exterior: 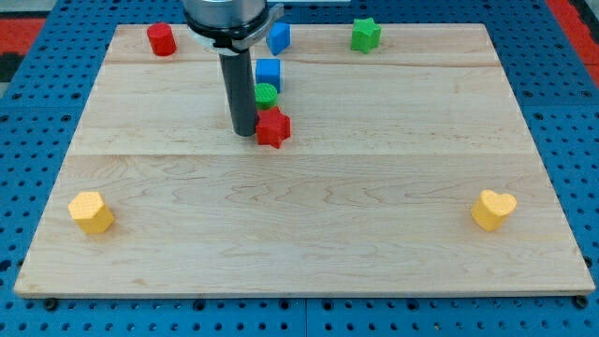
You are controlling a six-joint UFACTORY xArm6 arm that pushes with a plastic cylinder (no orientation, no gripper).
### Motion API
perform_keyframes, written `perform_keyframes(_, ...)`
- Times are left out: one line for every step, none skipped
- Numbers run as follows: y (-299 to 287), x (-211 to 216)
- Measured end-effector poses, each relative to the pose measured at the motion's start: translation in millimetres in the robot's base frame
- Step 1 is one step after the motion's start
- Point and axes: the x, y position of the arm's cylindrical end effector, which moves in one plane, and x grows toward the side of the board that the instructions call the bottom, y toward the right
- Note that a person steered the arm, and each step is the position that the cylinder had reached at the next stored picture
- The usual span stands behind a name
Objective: Move the yellow hexagon to the below of the red star
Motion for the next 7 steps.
perform_keyframes(-38.4, 0.0)
perform_keyframes(-106.8, -3.8)
perform_keyframes(-183.1, 27.0)
perform_keyframes(-226.4, 59.2)
perform_keyframes(-229.4, 110.7)
perform_keyframes(-218.9, 137.8)
perform_keyframes(-174.3, 138.6)
